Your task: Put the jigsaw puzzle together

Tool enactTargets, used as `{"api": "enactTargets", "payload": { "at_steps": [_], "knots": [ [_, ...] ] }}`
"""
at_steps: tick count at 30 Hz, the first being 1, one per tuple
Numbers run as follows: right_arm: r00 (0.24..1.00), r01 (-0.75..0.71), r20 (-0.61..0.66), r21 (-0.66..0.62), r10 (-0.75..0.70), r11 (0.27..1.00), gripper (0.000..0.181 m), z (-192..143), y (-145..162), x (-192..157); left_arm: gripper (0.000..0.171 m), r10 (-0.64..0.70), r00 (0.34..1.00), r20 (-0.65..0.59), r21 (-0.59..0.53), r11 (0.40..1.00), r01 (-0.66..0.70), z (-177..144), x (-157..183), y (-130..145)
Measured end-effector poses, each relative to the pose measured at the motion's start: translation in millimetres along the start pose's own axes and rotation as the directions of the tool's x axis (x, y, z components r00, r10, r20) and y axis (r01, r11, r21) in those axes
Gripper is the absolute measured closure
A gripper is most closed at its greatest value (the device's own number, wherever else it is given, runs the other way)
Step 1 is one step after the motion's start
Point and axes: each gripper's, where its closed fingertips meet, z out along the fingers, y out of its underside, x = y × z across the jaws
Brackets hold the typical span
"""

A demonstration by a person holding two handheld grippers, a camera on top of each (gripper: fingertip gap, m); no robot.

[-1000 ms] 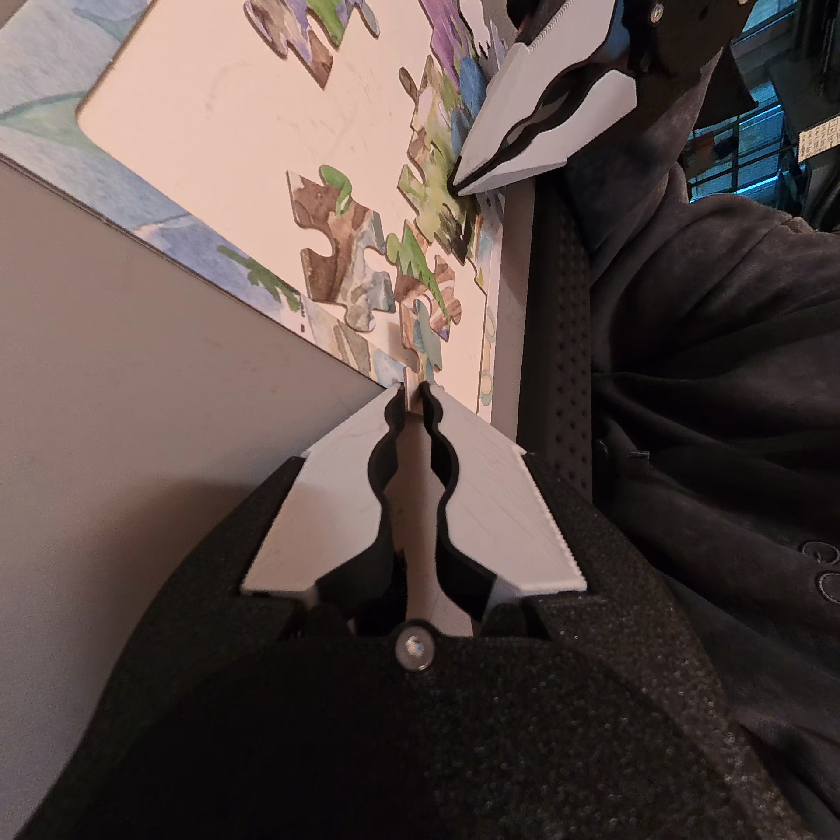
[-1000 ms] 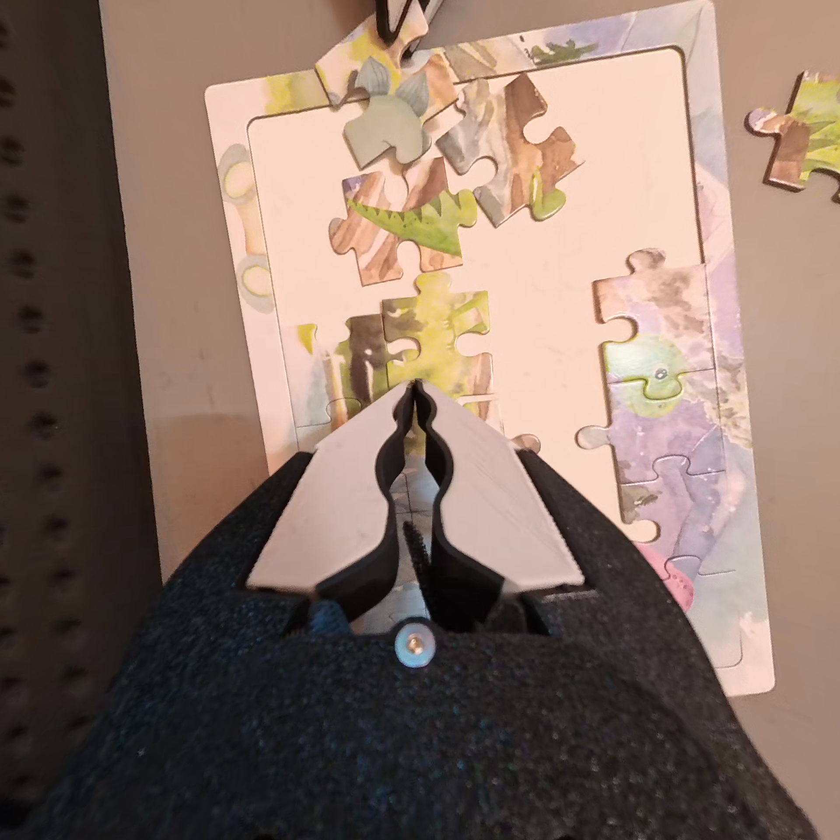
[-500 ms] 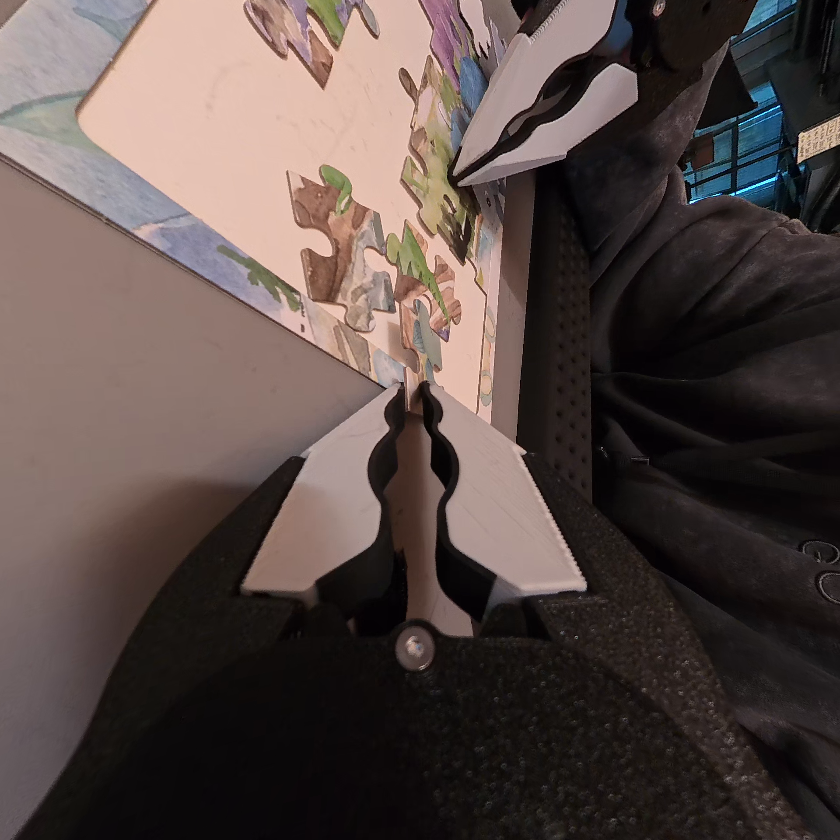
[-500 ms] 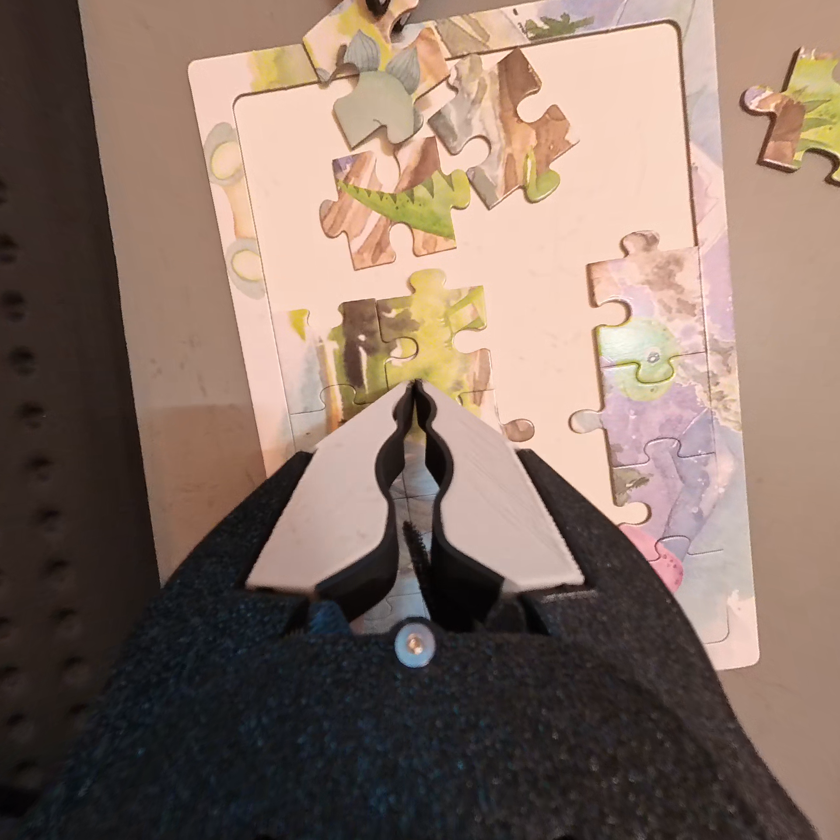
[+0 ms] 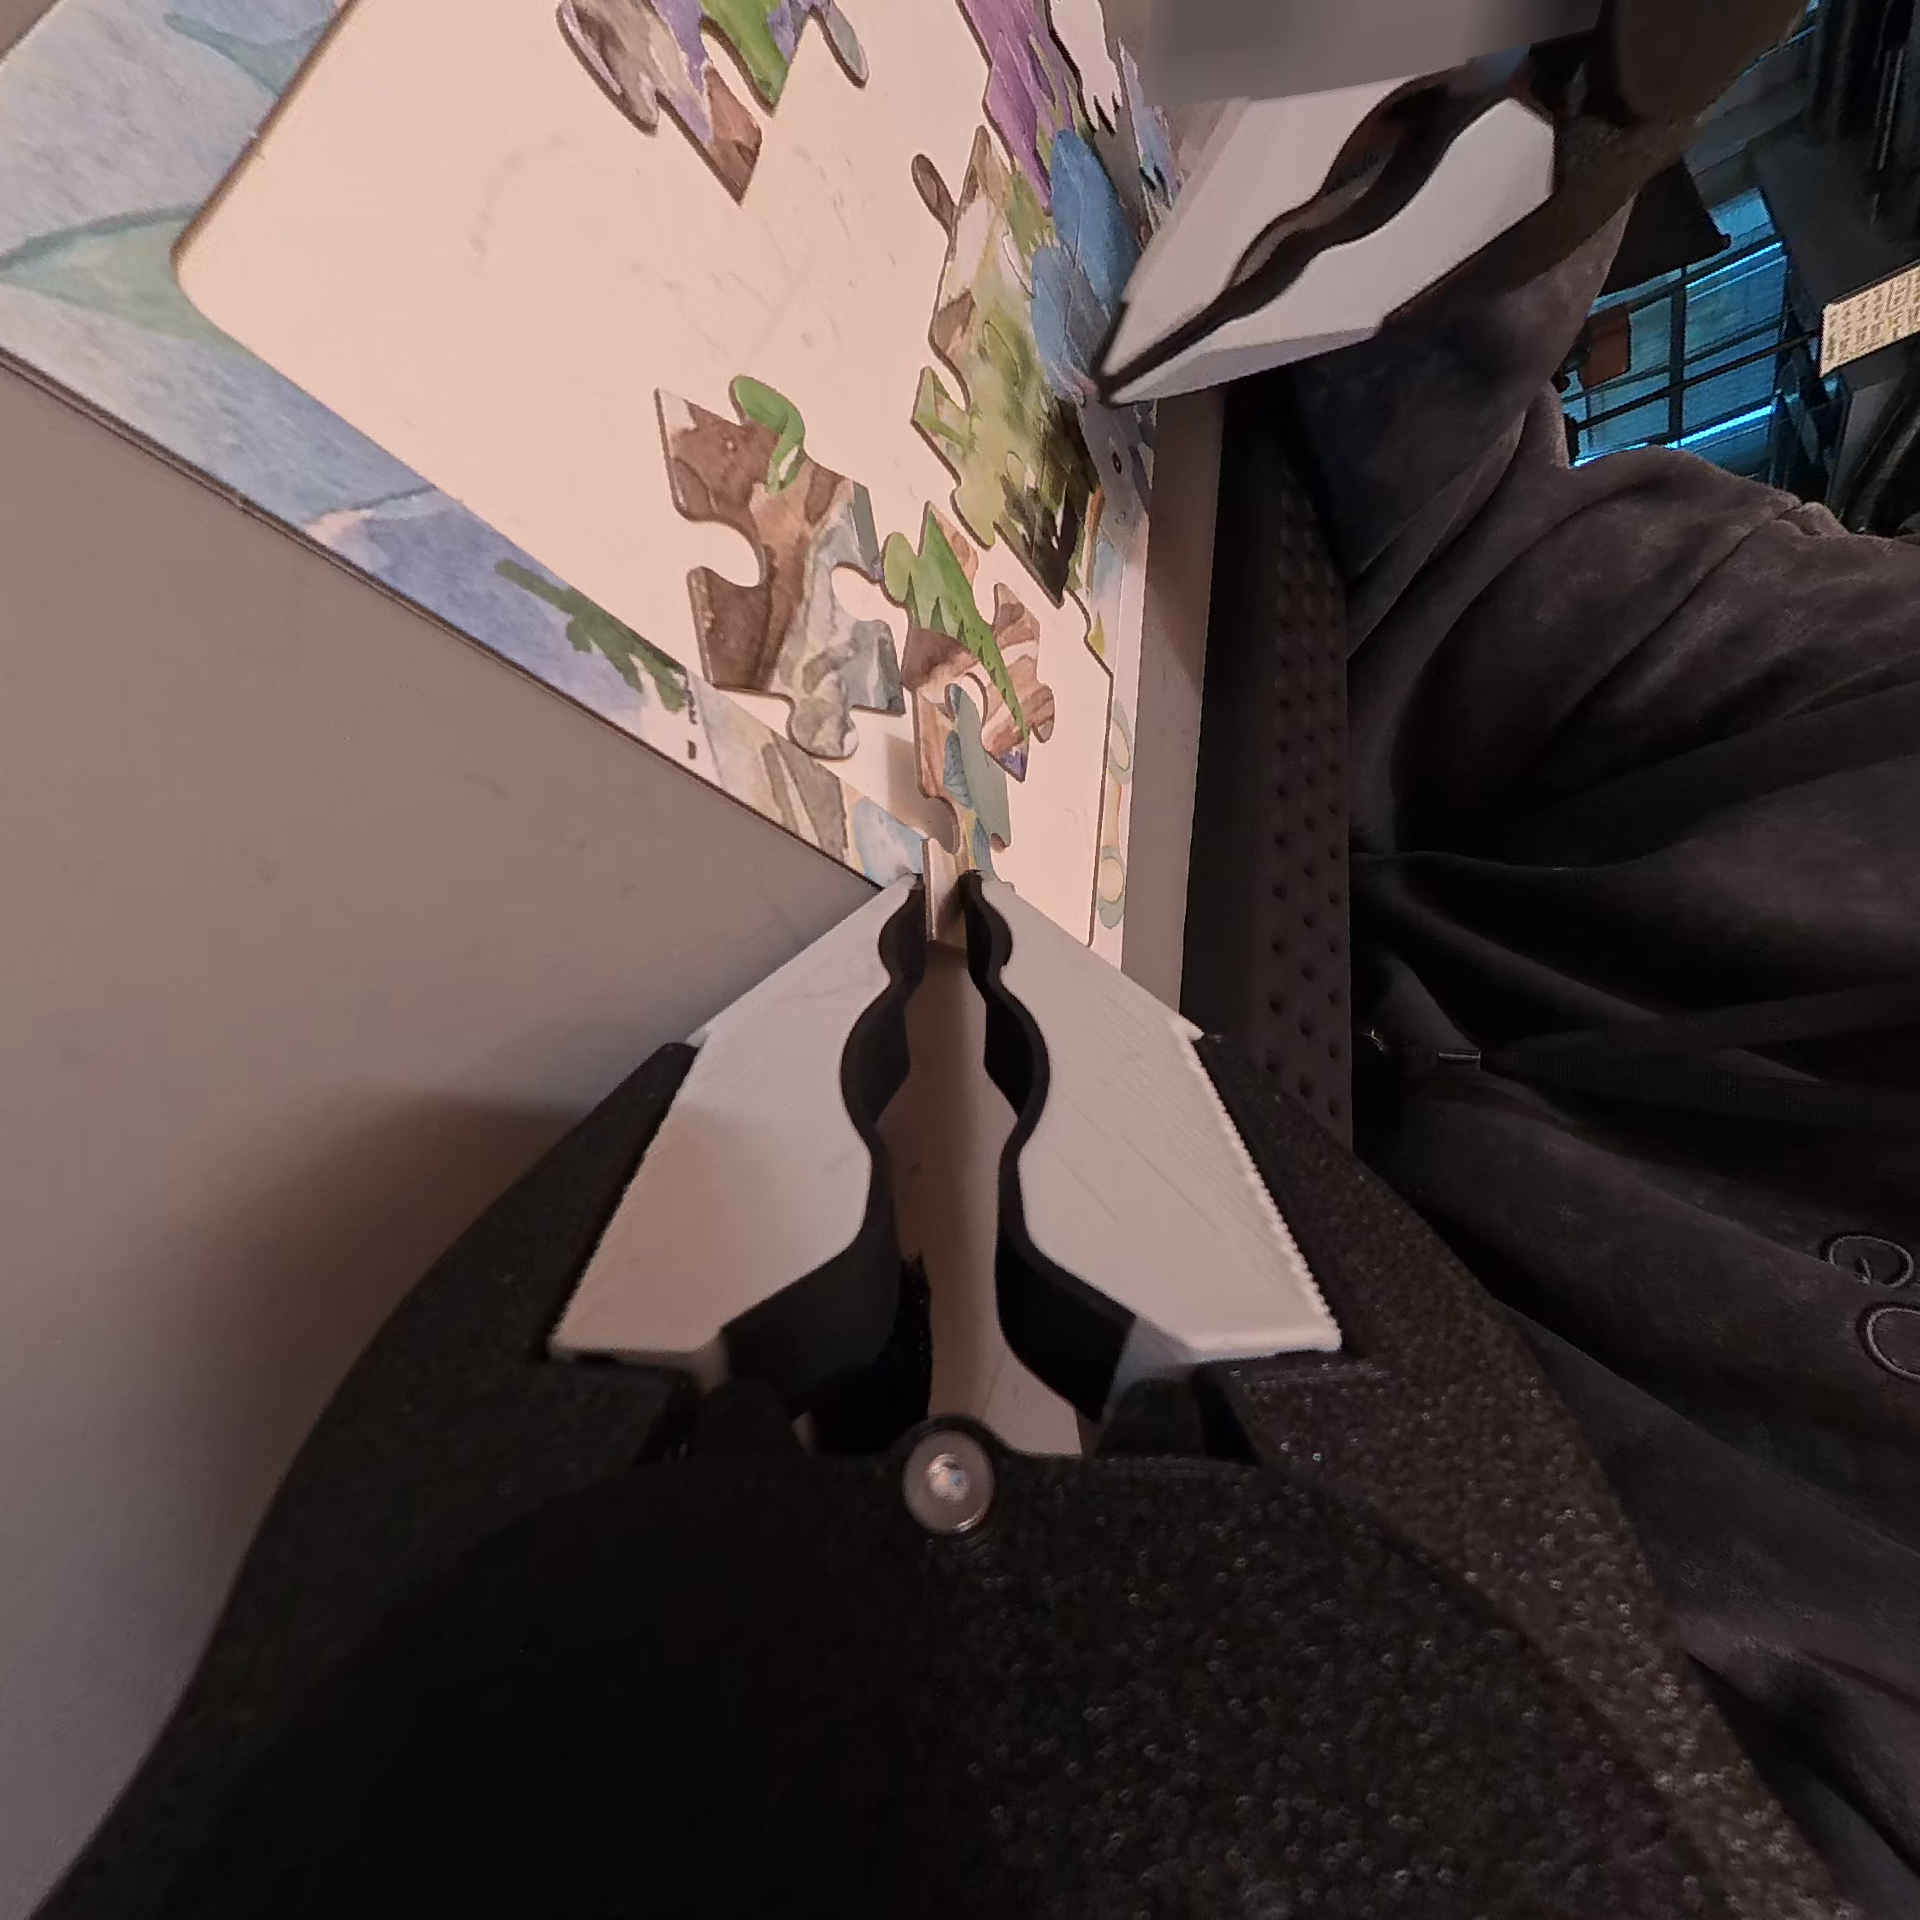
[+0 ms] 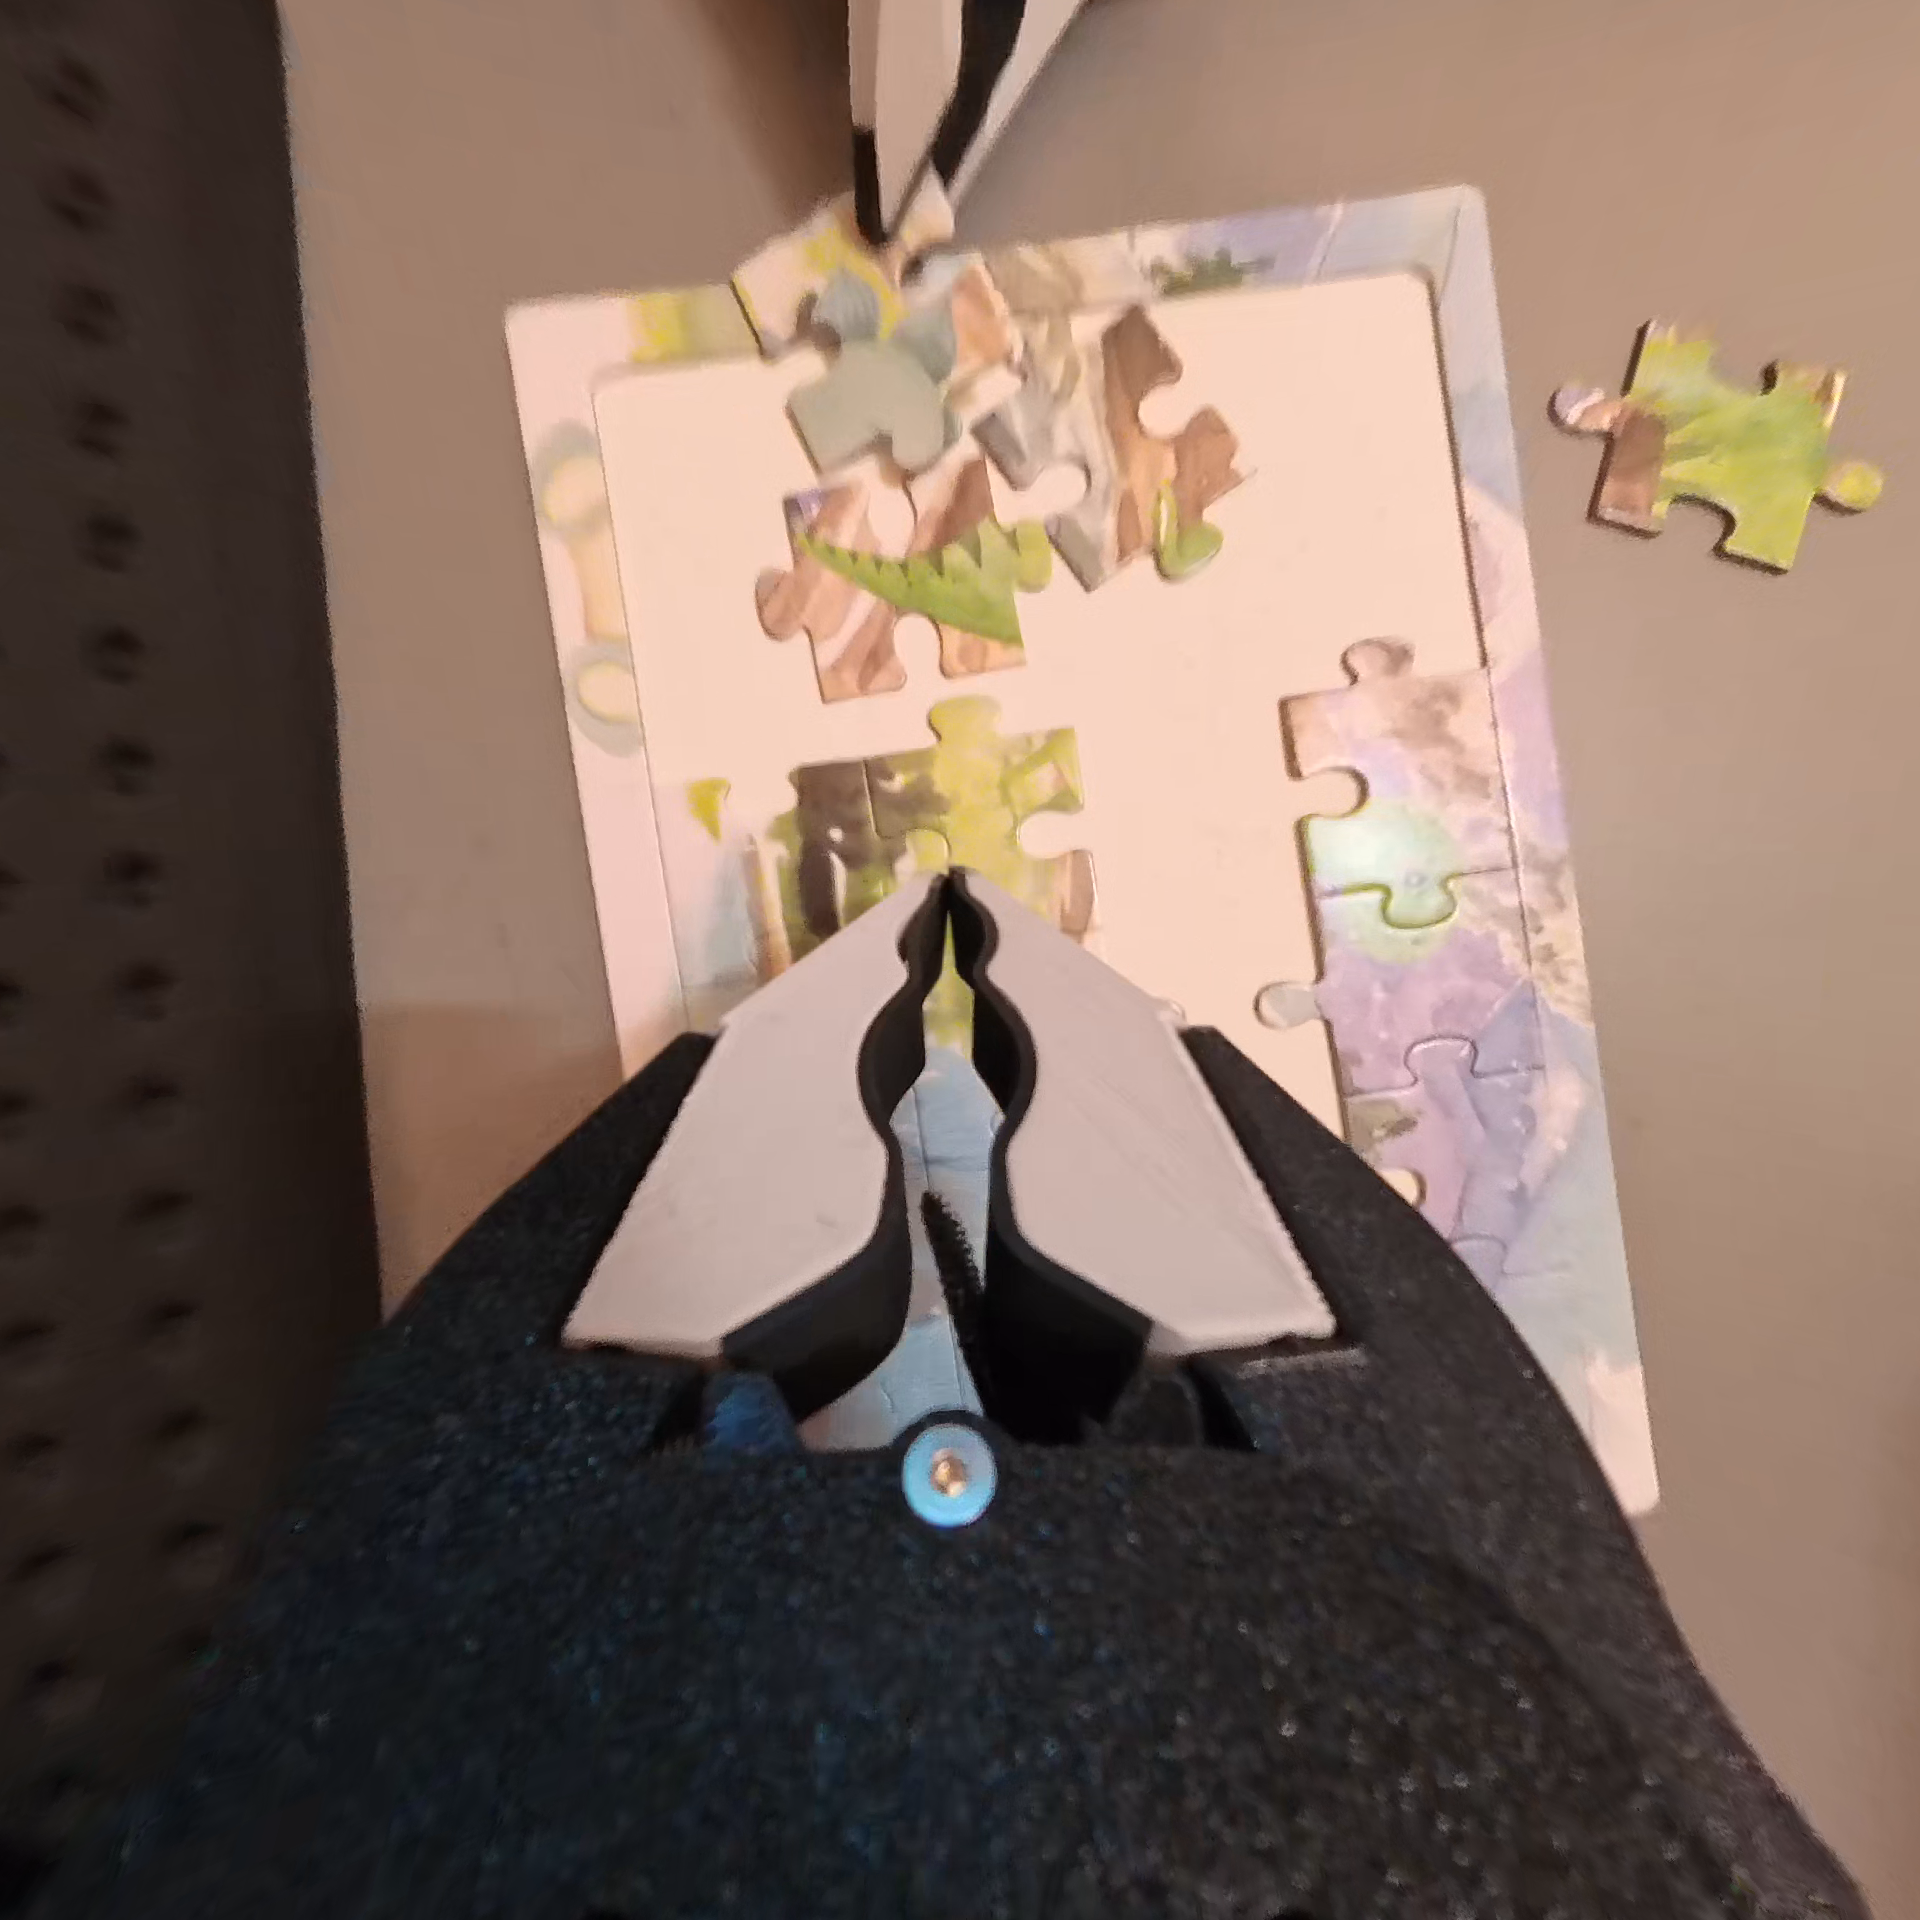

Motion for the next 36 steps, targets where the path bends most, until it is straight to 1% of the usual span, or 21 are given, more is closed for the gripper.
{"api": "enactTargets", "payload": {
  "at_steps": [3, 4, 5, 8, 12, 15, 16, 18, 20, 23, 27, 29, 31, 32, 34, 36],
  "knots": [
    [1.0, -0.002, -0.004, -0.108, 0.002, 0.994, 0.18, 13.6, 21.2, 1.6, 0.166, 0.0, 1.0, 0.0, 0.0, 1.0, 0.0, 0.1, 0.0, 0.0],
    [1.0, -0.023, 0.016, -0.078, 0.024, 0.997, 0.181, 12.4, 17.1, 0.7, 0.166, 0.0, 1.0, 0.0, 0.0, 1.0, 0.0, 0.1, 0.0, 0.0],
    [0.999, -0.039, 0.027, -0.103, 0.041, 0.994, 0.181, 12.0, 21.8, 0.7, 0.166, 0.0, 1.0, 0.0, 0.0, 1.0, 0.0, 0.2, 0.0, 0.0],
    [0.999, -0.034, -0.009, -0.049, 0.034, 0.998, 0.181, 5.7, 16.6, 8.3, 0.166, 0.002, 1.0, -0.001, 0.0, 1.0, -0.002, 0.2, 0.3, 0.0],
    [0.998, -0.044, -0.05, 0.049, 0.046, 0.998, 0.181, -4.6, 1.0, 18.1, 0.166, 0.009, 1.0, -0.025, 0.004, 1.0, -0.009, -0.2, 4.7, -0.8],
    [0.998, -0.032, -0.049, 0.058, 0.035, 0.998, 0.181, -1.2, -1.3, 16.5, 0.171, 0.013, 0.997, -0.078, 0.021, 1.0, -0.011, -2.0, 14.8, -3.5],
    [0.998, -0.029, -0.045, 0.083, 0.033, 0.996, 0.177, 1.0, -7.3, 15.0, 0.171, 0.016, 0.997, -0.078, 0.019, 1.0, -0.014, -1.4, 15.8, -3.5],
    [0.999, -0.007, -0.036, 0.151, 0.012, 0.989, 0.159, 7.3, -25.7, 8.3, 0.17, 0.019, 0.994, -0.107, 0.016, 1.0, -0.018, 1.3, 22.5, -3.5],
    [0.998, 0.056, -0.03, 0.205, -0.051, 0.977, 0.142, 16.3, -44.6, -6.9, 0.171, 0.034, 0.991, -0.127, 0.007, 0.999, -0.034, 3.8, 30.1, -2.5],
    [0.984, 0.174, -0.072, 0.229, -0.161, 0.958, 0.139, 26.6, -63.4, -29.2, 0.171, 0.057, 0.984, -0.169, 0.017, 0.998, -0.054, 5.0, 43.9, -5.2],
    [0.951, 0.286, -0.17, 0.176, -0.257, 0.942, 0.14, 33.1, -70.0, -35.7, 0.171, 0.052, 0.983, -0.175, 0.003, 0.999, -0.052, 8.8, 46.4, -3.1],
    [0.931, 0.327, -0.215, 0.12, -0.297, 0.938, 0.146, 38.3, -66.5, -33.6, 0.17, 0.045, 0.982, -0.184, 0.001, 0.999, -0.045, 10.4, 45.9, -2.8],
    [0.9, 0.379, -0.273, 0.105, -0.34, 0.919, 0.165, 38.5, -69.0, -32.3, 0.17, 0.027, 0.986, -0.167, 0.0, 1.0, -0.028, 12.9, 40.4, -3.3],
    [0.888, 0.393, -0.294, 0.087, -0.353, 0.916, 0.165, 39.0, -68.3, -30.1, 0.17, 0.018, 0.986, -0.164, 0.006, 1.0, -0.018, 13.2, 38.3, -4.6],
    [0.889, 0.372, -0.315, 0.068, -0.334, 0.926, 0.165, 40.9, -66.5, -22.3, 0.17, 0.019, 0.991, -0.132, 0.026, 1.0, -0.016, 12.1, 31.9, -8.9],
    [0.91, 0.319, -0.309, 0.096, -0.276, 0.943, 0.165, 41.2, -67.4, -14.3, 0.17, 0.028, 0.993, -0.112, 0.048, 0.999, -0.022, 7.0, 30.0, -12.7]
  ]
}}
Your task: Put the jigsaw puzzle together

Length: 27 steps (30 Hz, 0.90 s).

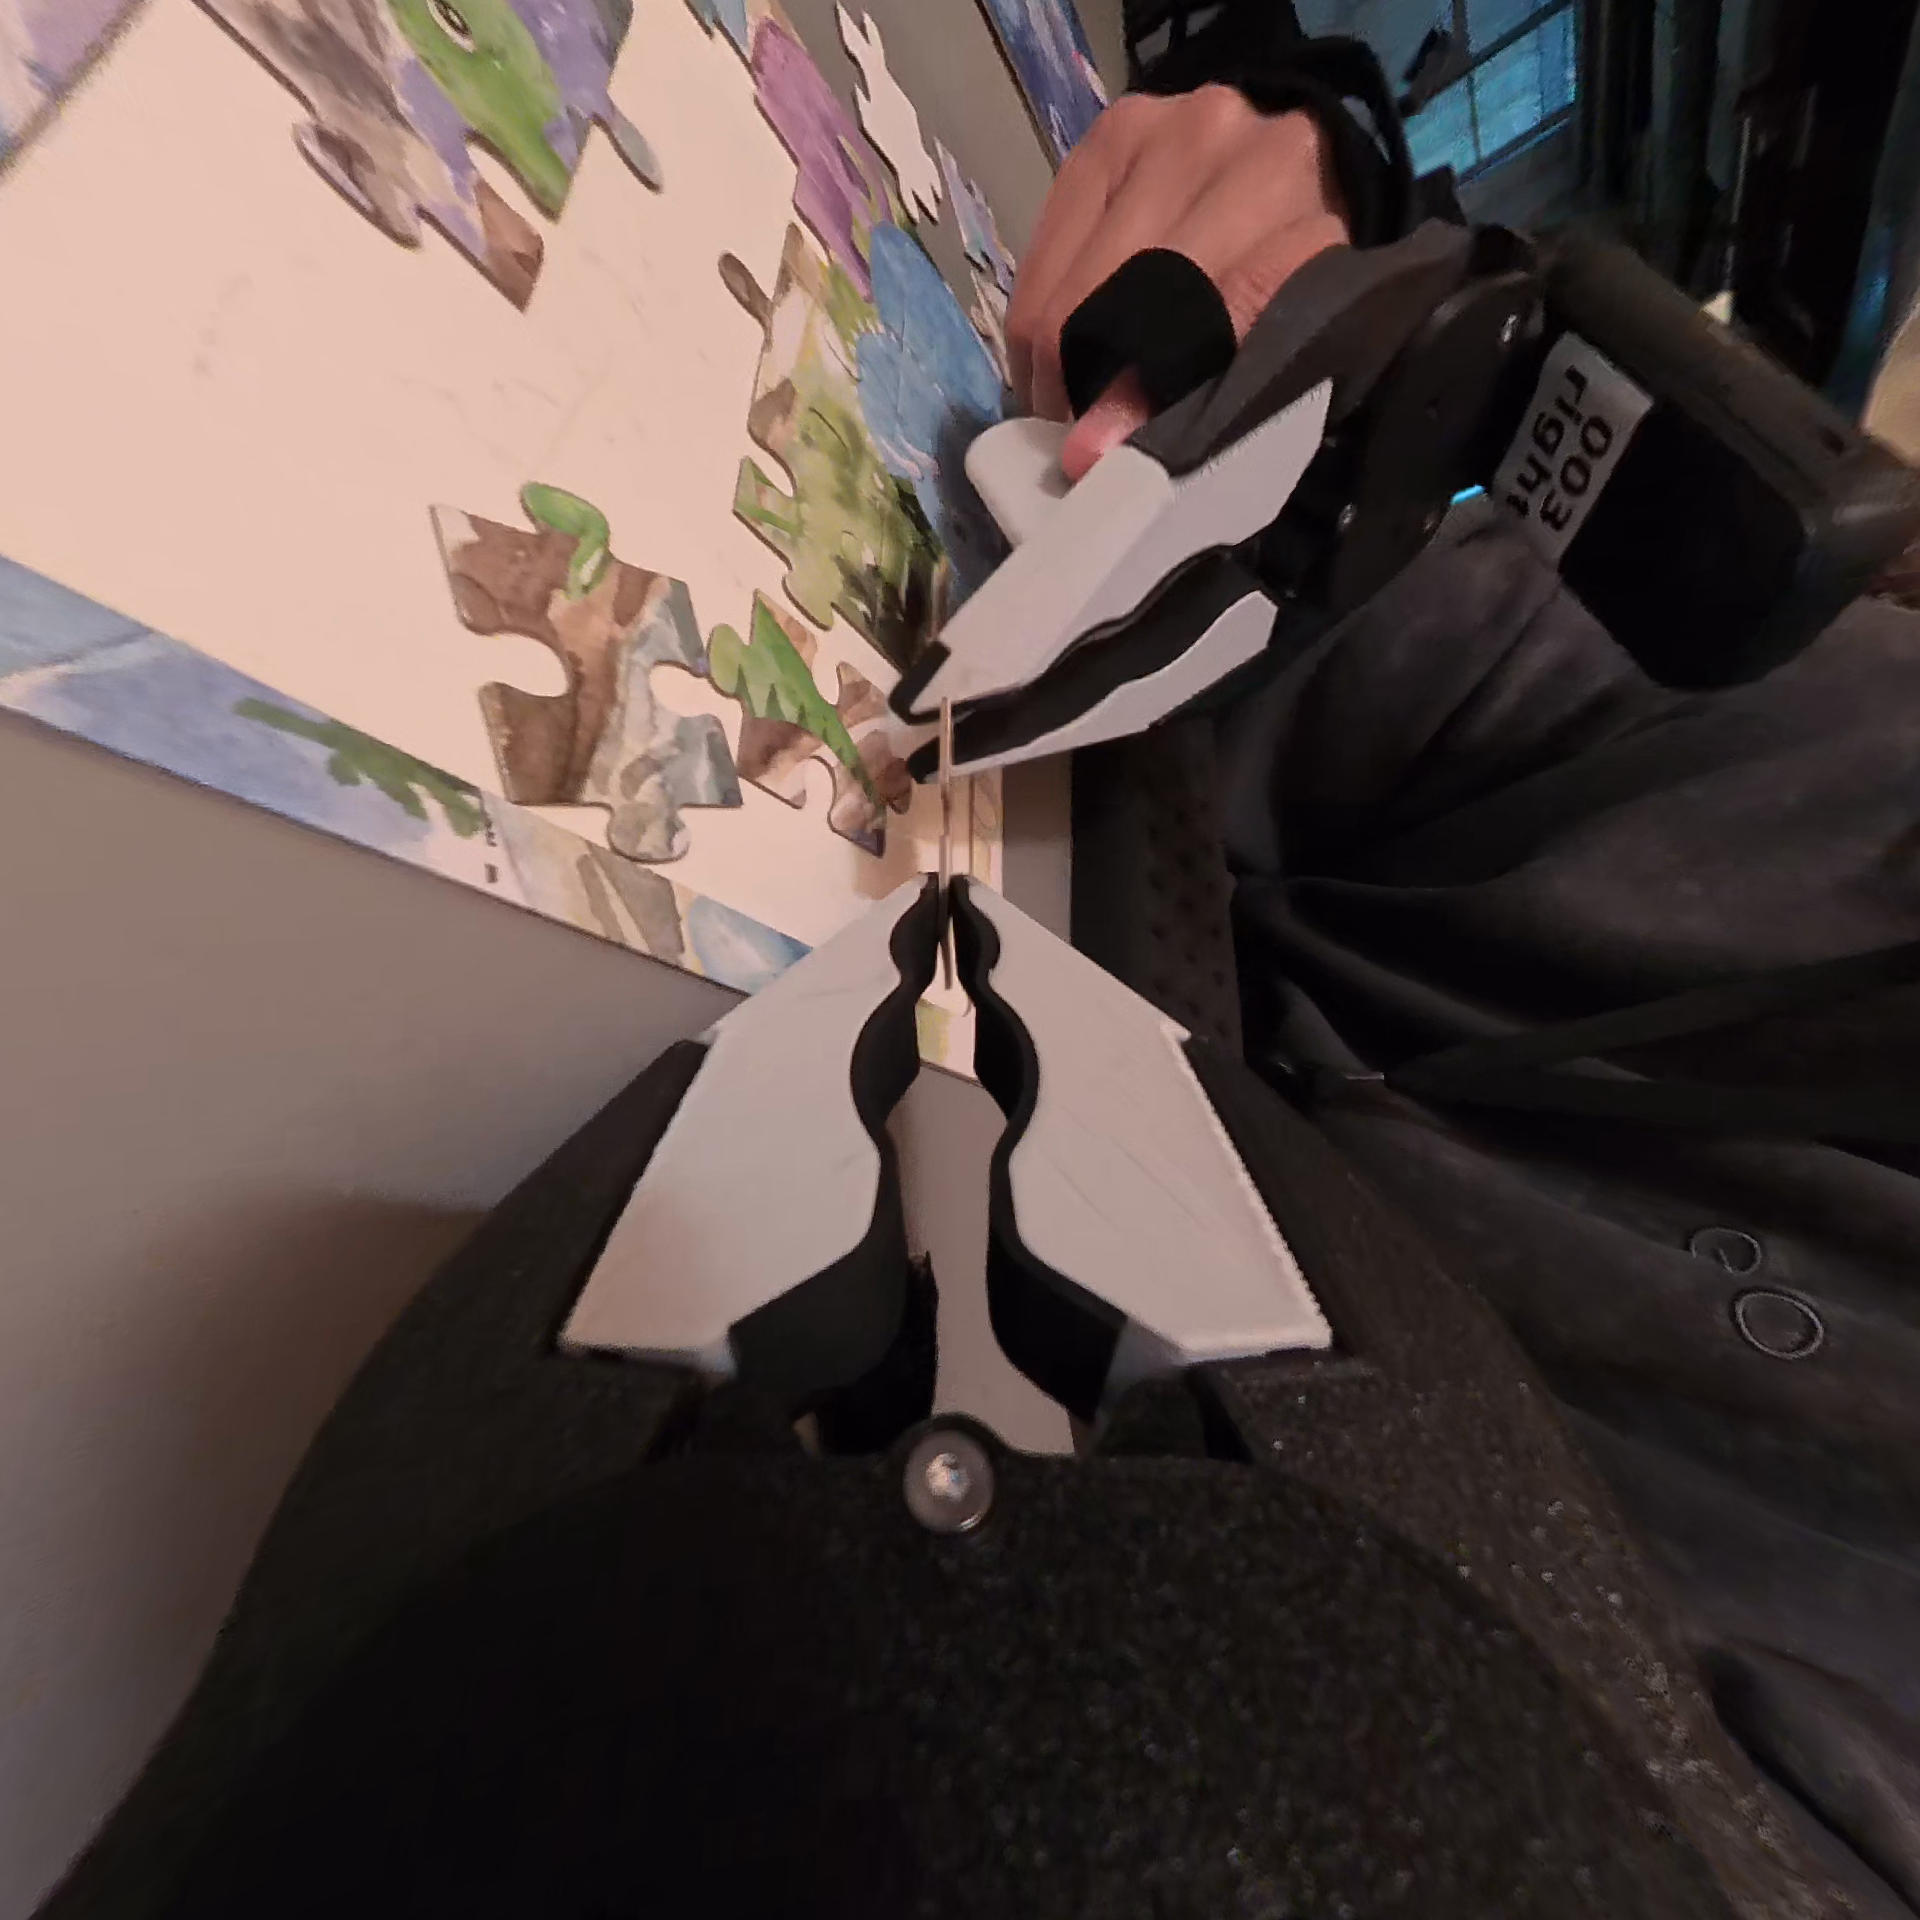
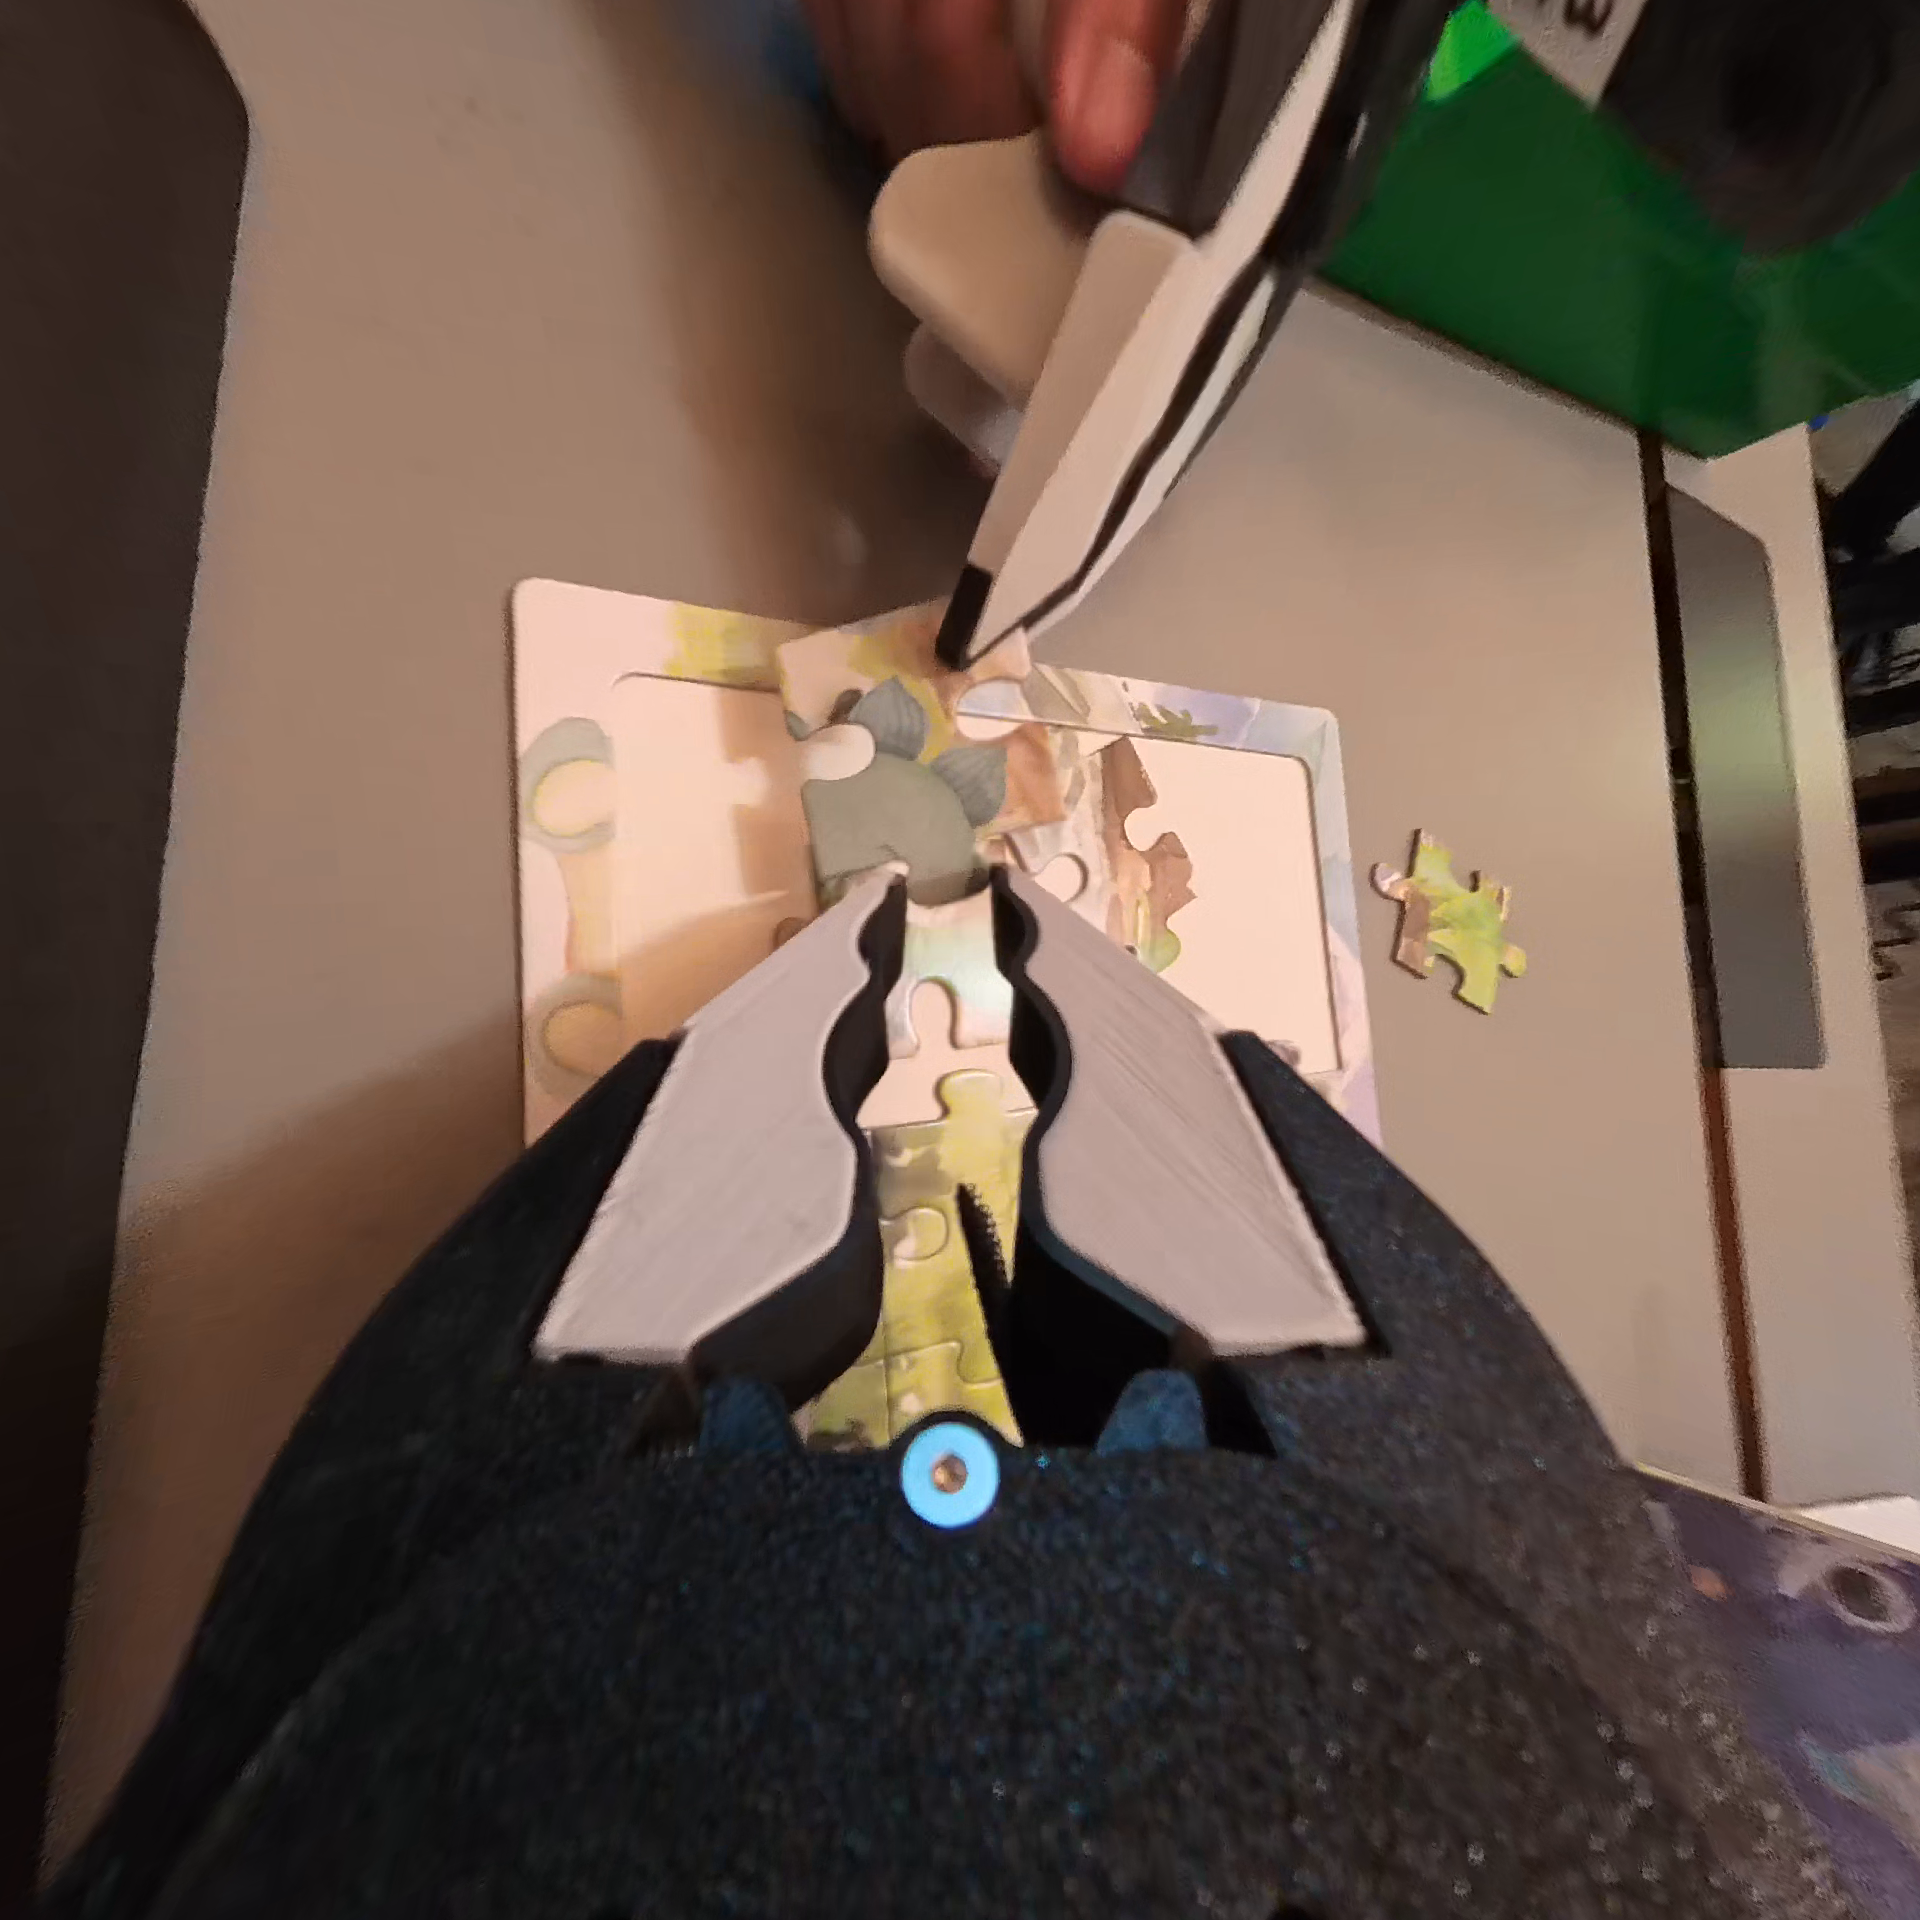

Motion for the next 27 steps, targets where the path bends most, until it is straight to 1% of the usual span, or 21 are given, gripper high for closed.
{"api": "enactTargets", "payload": {
  "at_steps": [1, 2, 4, 6, 8, 10, 13, 15, 16, 19, 22, 24, 27],
  "knots": [
    [0.999, -0.03, 0.036, 0.006, 0.03, 1.0, 0.165, 0.9, 2.6, -0.5, 0.17, 0.007, 1.0, 0.022, 0.004, 1.0, -0.007, -4.8, -1.5, -0.6],
    [0.997, -0.062, 0.055, -0.014, 0.062, 0.998, 0.158, 2.6, 9.1, 2.5, 0.171, 0.011, 0.999, 0.035, 0.008, 1.0, -0.012, -10.8, -1.7, -0.5],
    [0.988, -0.133, 0.074, -0.022, 0.134, 0.991, 0.134, 5.6, 15.5, 13.0, 0.171, 0.01, 0.999, 0.035, 0.023, 1.0, -0.011, -22.5, 0.9, -0.7],
    [0.964, -0.25, 0.088, -0.018, 0.25, 0.968, 0.114, 12.2, 15.0, 27.8, 0.171, 0.013, 0.999, 0.051, 0.011, 1.0, -0.013, -28.3, -1.2, 3.3],
    [0.928, -0.345, 0.136, -0.048, 0.348, 0.937, 0.103, 21.9, 12.8, 34.7, 0.17, -0.004, 0.998, 0.07, 0.015, 1.0, 0.003, -28.6, -7.8, 3.5],
    [0.915, -0.371, 0.142, -0.071, 0.378, 0.926, 0.105, 30.7, 11.8, 38.7, 0.17, -0.027, 0.997, 0.078, 0.004, 1.0, 0.026, -25.6, -13.8, 6.0],
    [0.916, -0.368, 0.133, -0.093, 0.378, 0.925, 0.115, 39.4, 15.0, 37.8, 0.17, -0.045, 0.995, 0.087, -0.012, 0.999, 0.046, -23.2, -19.7, 9.8],
    [0.898, -0.4, 0.158, -0.088, 0.41, 0.912, 0.122, 40.5, 14.8, 35.9, 0.17, -0.049, 0.995, 0.093, -0.018, 0.999, 0.05, -24.0, -21.3, 11.5],
    [0.888, -0.417, 0.17, -0.091, 0.426, 0.904, 0.122, 40.8, 15.9, 35.6, 0.17, -0.044, 0.995, 0.088, -0.02, 0.999, 0.046, -24.6, -20.5, 12.0],
    [0.863, -0.46, 0.192, -0.082, 0.467, 0.884, 0.126, 40.7, 19.1, 38.0, 0.17, -0.009, 0.997, 0.078, -0.06, 0.998, 0.013, -30.4, -15.2, 20.5],
    [0.851, -0.481, 0.202, -0.072, 0.485, 0.874, 0.127, 40.3, 19.1, 38.4, 0.17, 0.056, 0.996, 0.072, -0.139, 0.989, -0.046, -39.4, -8.6, 39.6],
    [0.864, -0.461, 0.184, -0.081, 0.468, 0.884, 0.127, 40.5, 19.7, 38.0, 0.169, 0.052, 0.993, 0.109, -0.153, 0.988, -0.034, -45.1, -13.7, 44.3],
    [0.866, -0.457, 0.175, -0.103, 0.469, 0.883, 0.129, 40.0, 19.6, 37.9, 0.164, 0.057, 0.981, 0.186, -0.156, 0.987, -0.028, -50.2, -25.4, 44.4]
  ]
}}
